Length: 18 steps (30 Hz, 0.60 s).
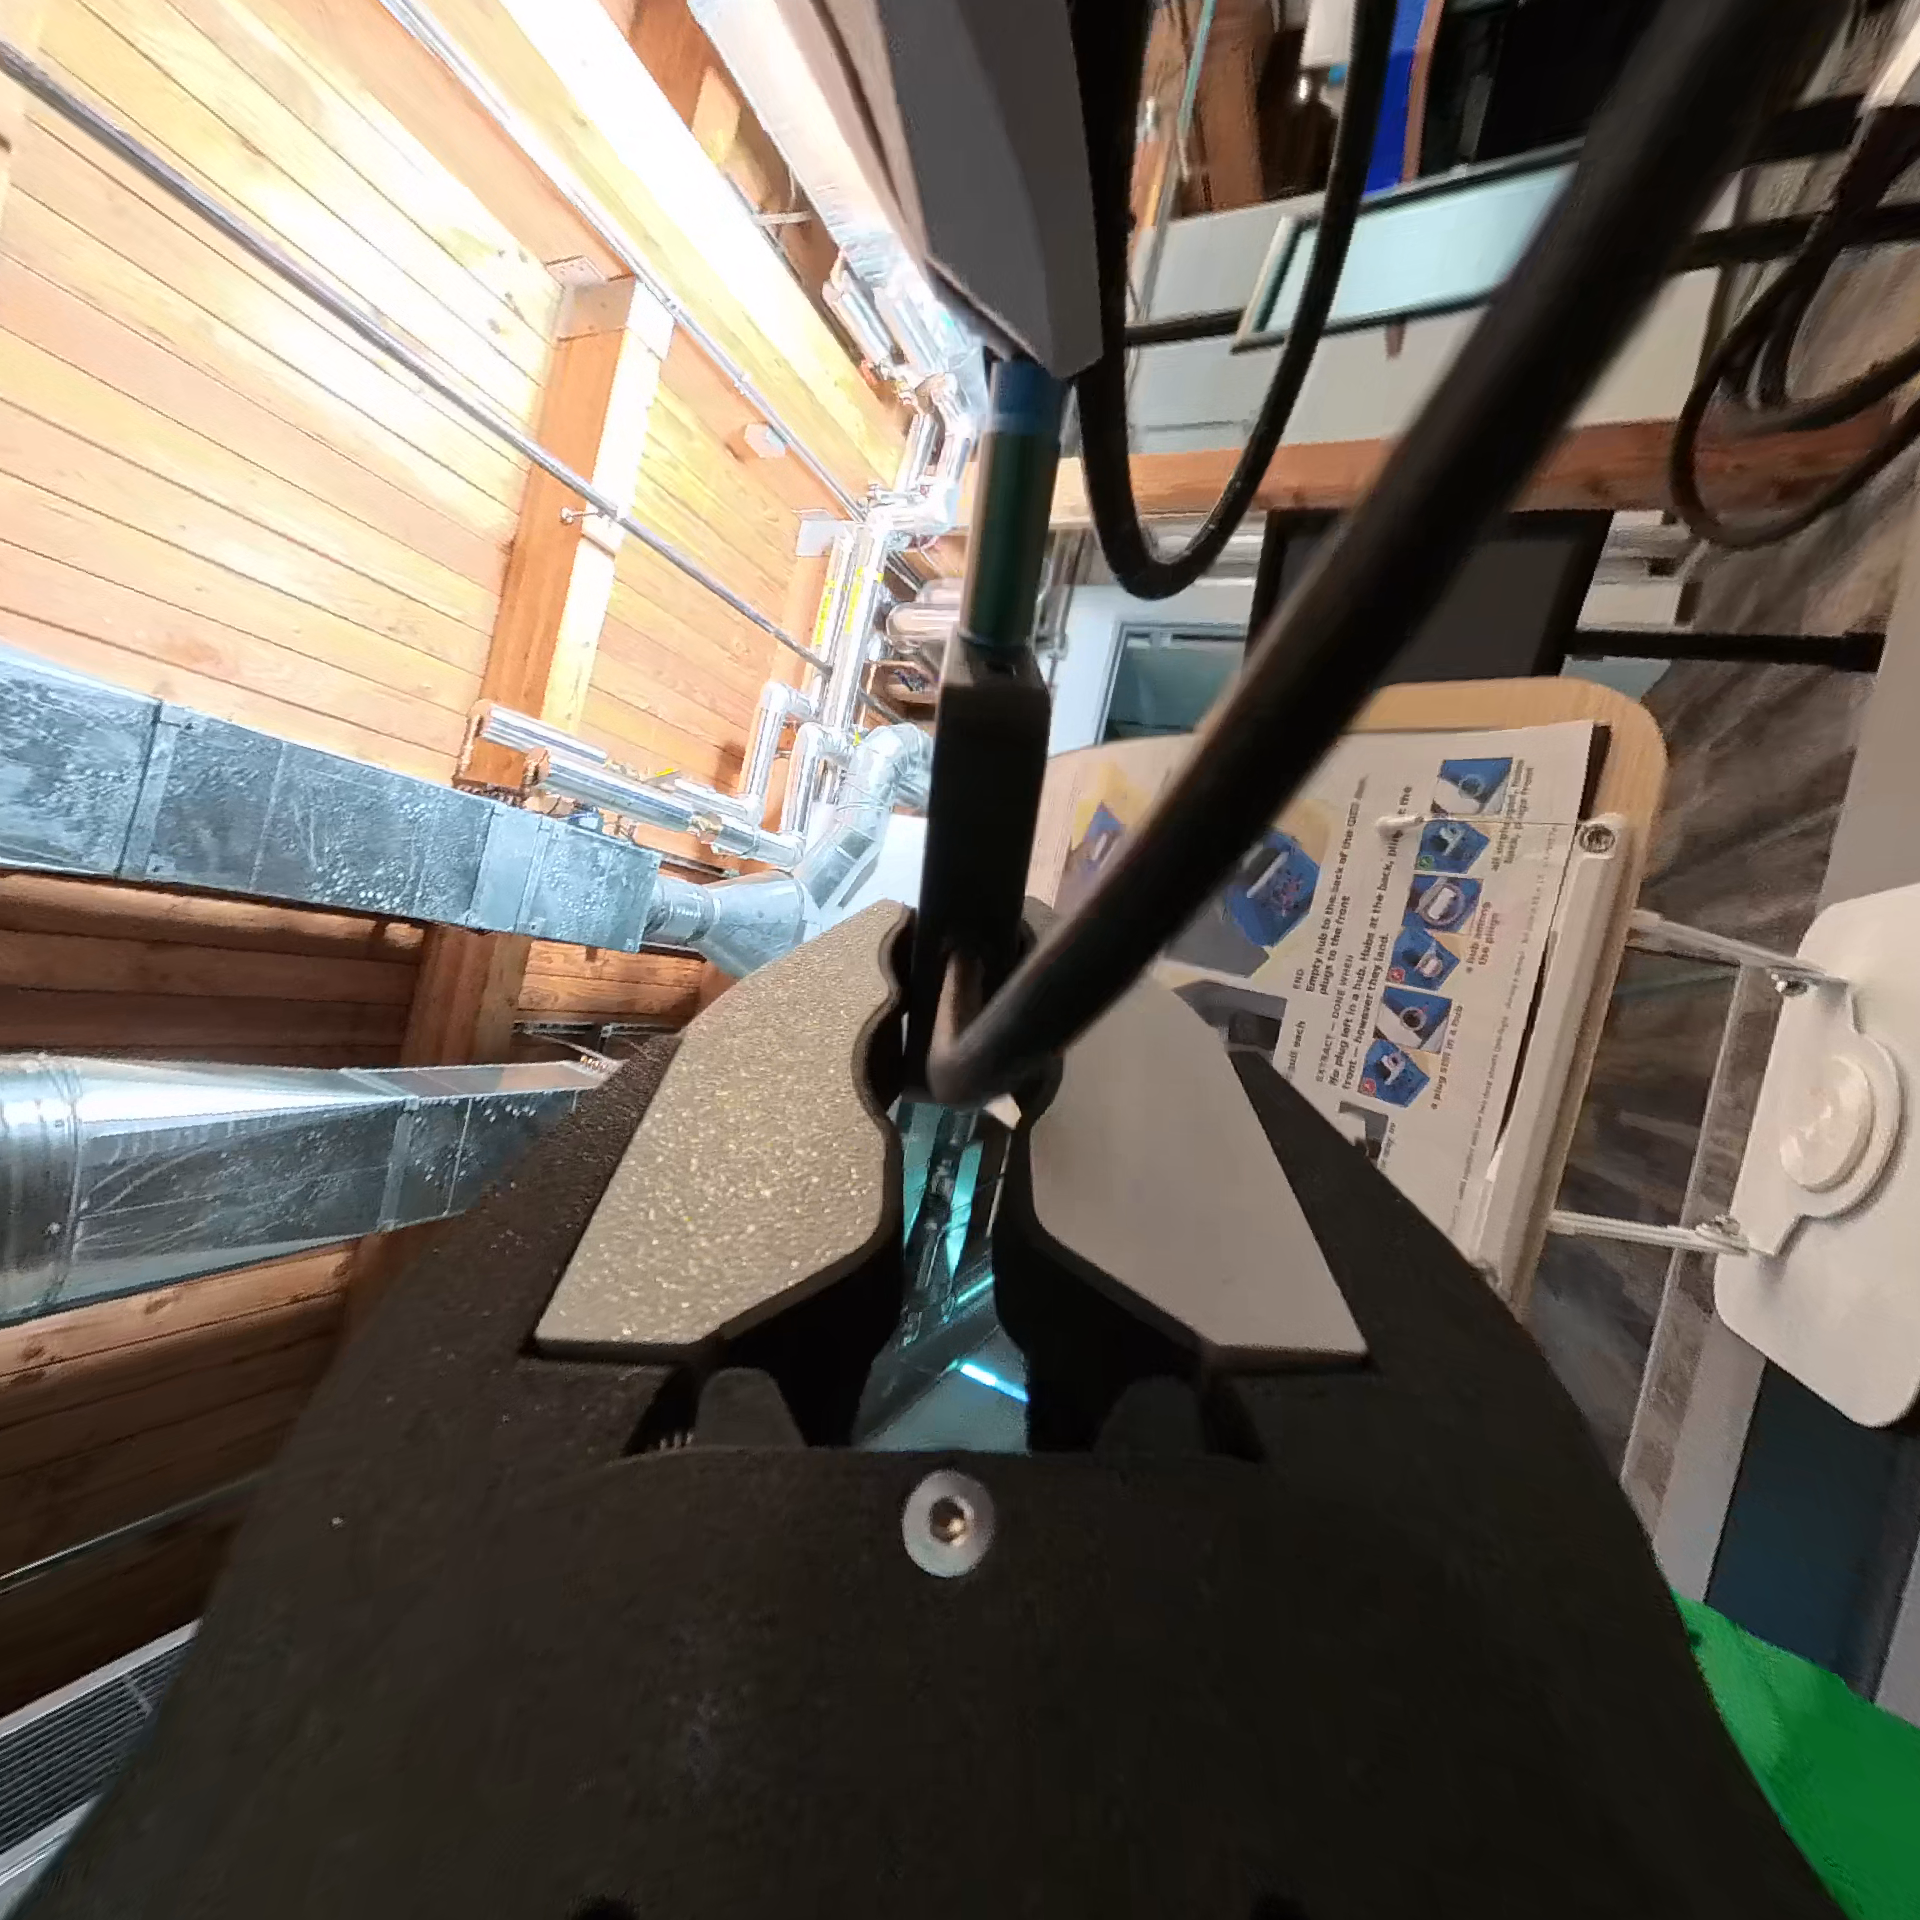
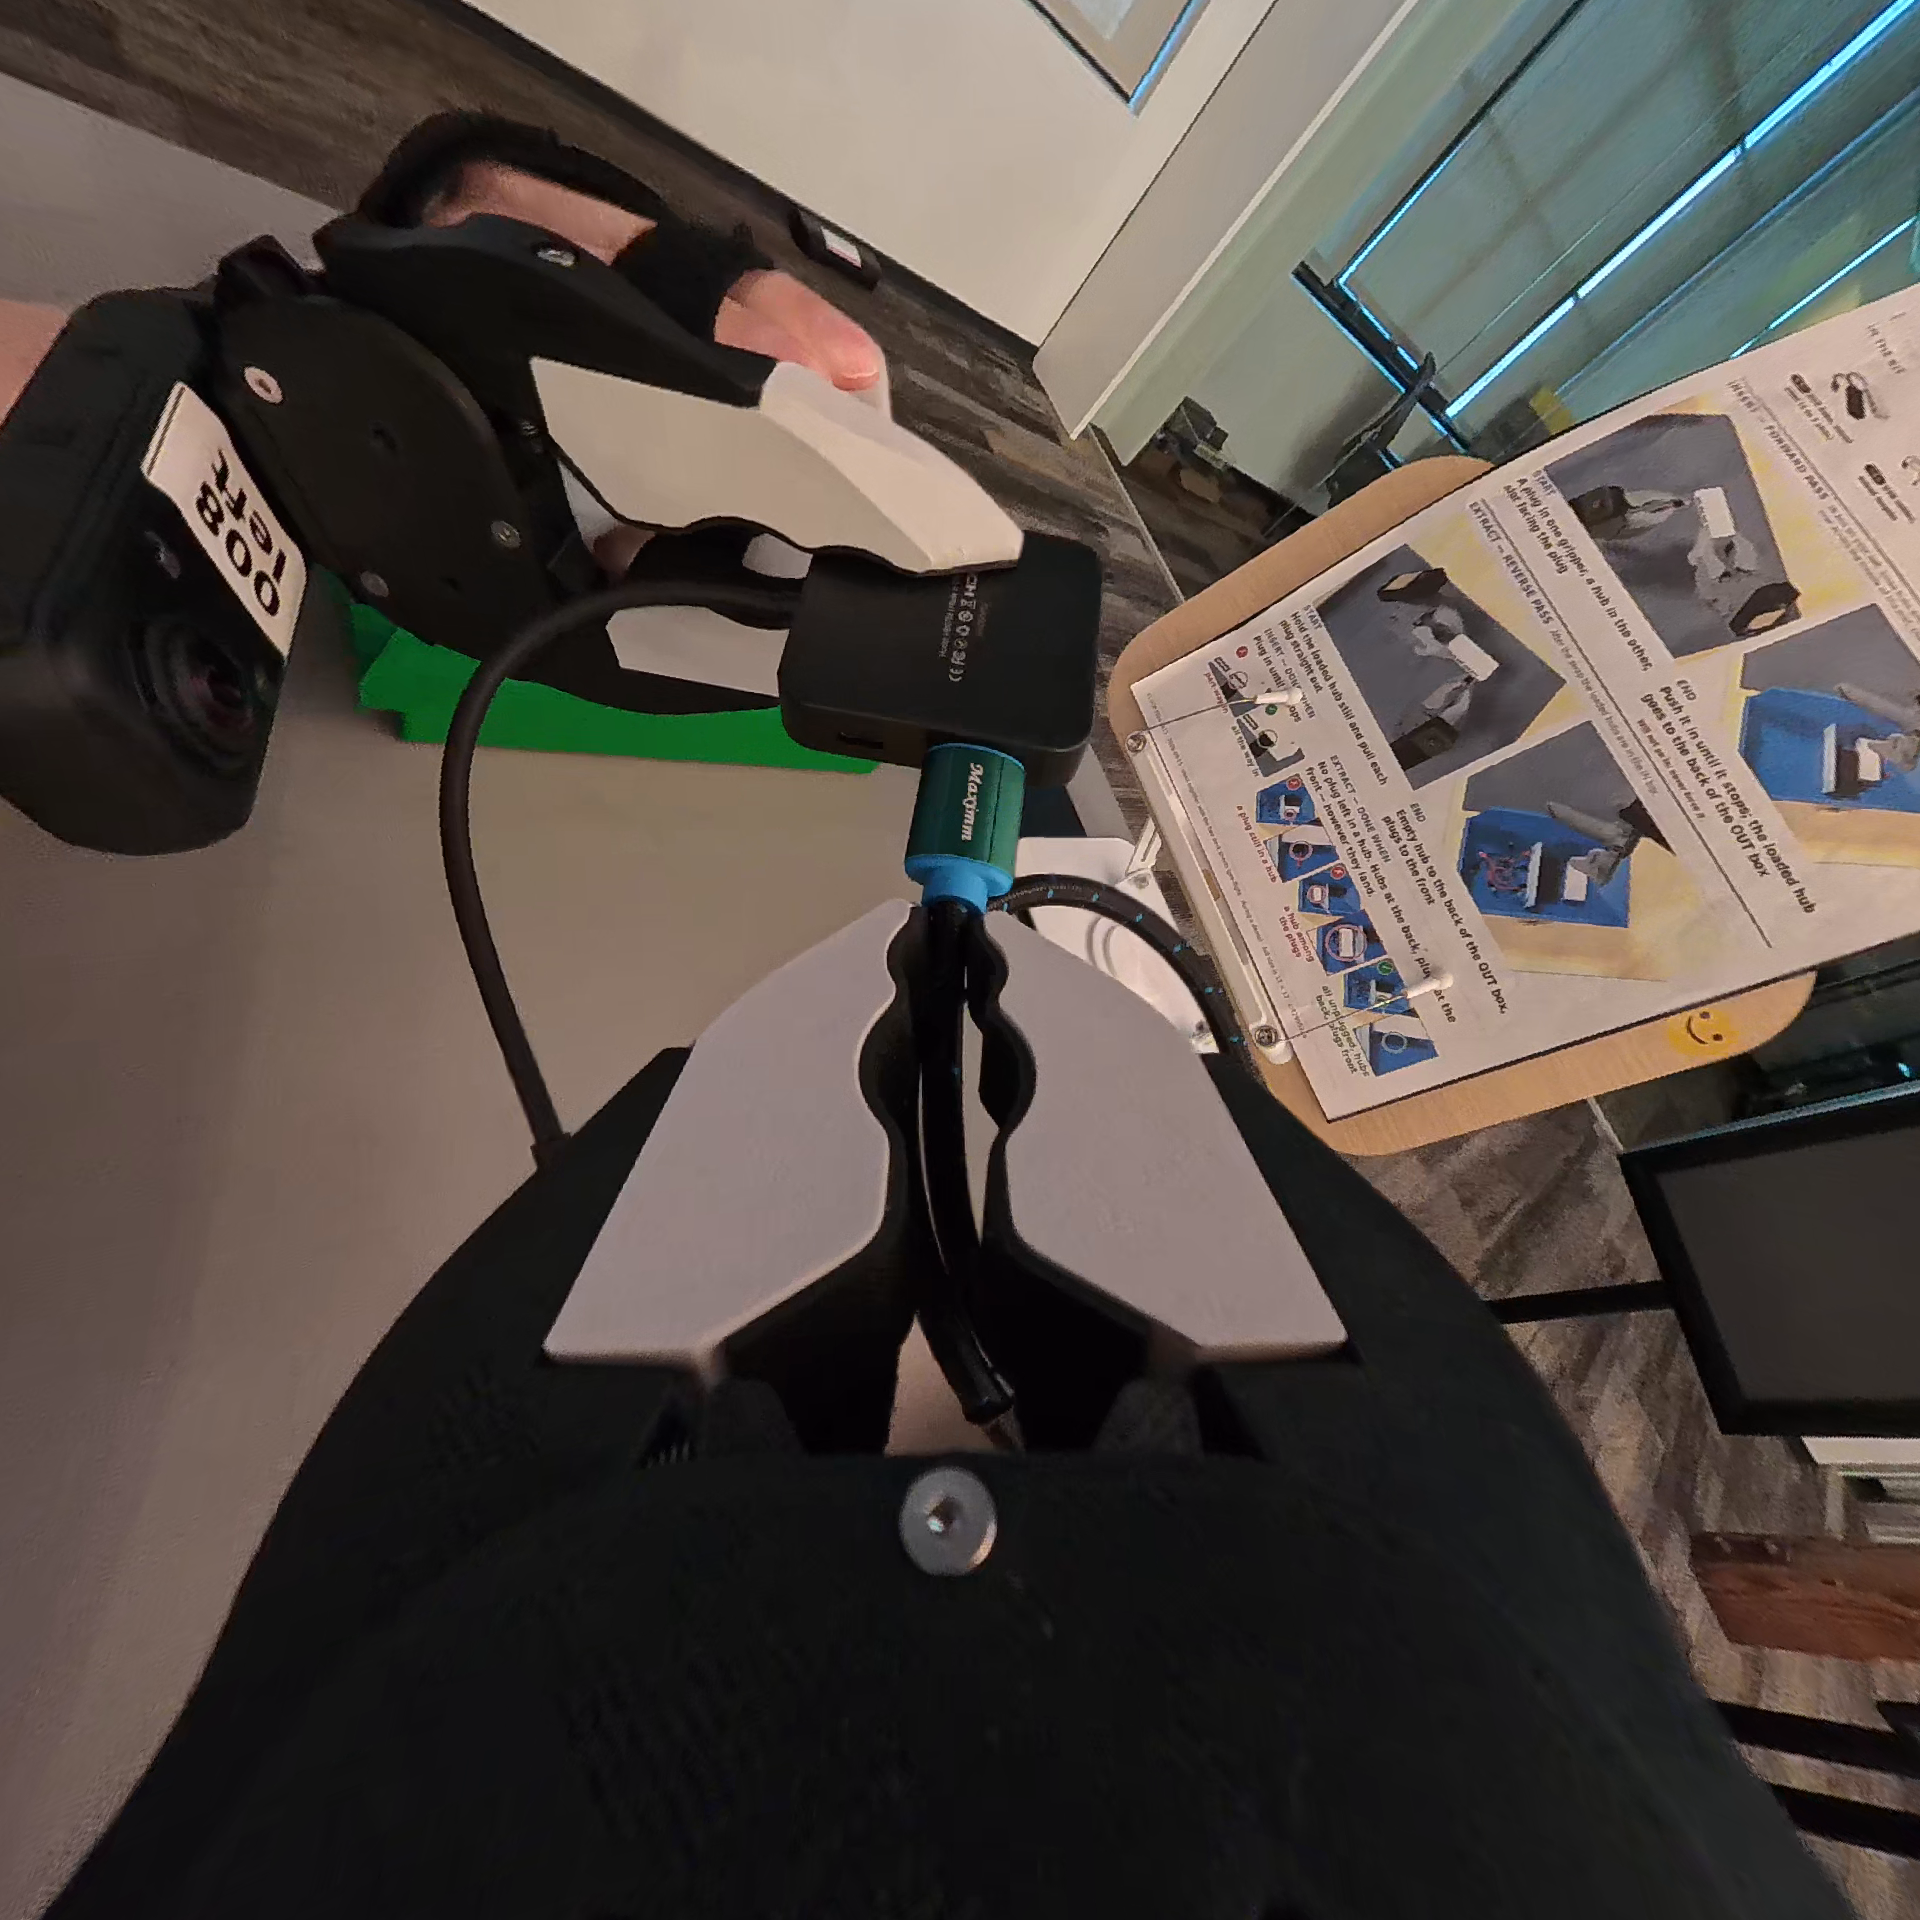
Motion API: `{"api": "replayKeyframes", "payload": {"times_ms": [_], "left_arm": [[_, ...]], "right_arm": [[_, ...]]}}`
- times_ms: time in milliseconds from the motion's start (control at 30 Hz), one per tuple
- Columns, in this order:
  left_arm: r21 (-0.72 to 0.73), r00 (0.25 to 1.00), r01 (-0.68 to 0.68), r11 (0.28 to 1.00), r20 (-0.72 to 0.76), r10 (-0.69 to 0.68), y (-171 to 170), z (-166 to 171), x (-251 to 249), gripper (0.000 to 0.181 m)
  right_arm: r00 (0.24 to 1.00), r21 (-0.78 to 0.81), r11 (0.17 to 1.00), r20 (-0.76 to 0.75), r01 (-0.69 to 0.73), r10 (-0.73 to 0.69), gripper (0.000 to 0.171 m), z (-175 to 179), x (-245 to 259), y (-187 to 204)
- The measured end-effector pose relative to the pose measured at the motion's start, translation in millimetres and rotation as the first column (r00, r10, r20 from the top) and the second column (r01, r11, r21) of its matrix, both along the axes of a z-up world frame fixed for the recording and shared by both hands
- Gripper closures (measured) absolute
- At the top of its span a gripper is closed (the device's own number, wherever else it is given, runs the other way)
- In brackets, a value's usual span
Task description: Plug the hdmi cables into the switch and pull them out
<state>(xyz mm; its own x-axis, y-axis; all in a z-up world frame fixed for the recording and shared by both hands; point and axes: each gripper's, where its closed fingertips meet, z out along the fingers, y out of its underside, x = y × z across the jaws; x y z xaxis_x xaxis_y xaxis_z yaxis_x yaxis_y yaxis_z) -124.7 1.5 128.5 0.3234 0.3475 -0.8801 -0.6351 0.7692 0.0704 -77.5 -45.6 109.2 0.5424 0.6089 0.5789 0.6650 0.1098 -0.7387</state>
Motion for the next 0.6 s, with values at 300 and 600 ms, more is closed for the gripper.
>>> {"api": "replayKeyframes", "payload": {"times_ms": [300, 600], "left_arm": [[-0.003, 0.996, 0.022, 1.000, 0.088, -0.022, -3, 11, -3, 0.163], [0.024, 0.993, 0.094, 0.995, 0.071, -0.095, -16, 6, -1, 0.167]], "right_arm": [[1.000, 0.049, 0.999, 0.004, -0.016, 0.016, 0.164, 5, -2, 0], [0.996, 0.084, 0.994, 0.051, -0.070, 0.066, 0.164, 8, -5, -15]]}}
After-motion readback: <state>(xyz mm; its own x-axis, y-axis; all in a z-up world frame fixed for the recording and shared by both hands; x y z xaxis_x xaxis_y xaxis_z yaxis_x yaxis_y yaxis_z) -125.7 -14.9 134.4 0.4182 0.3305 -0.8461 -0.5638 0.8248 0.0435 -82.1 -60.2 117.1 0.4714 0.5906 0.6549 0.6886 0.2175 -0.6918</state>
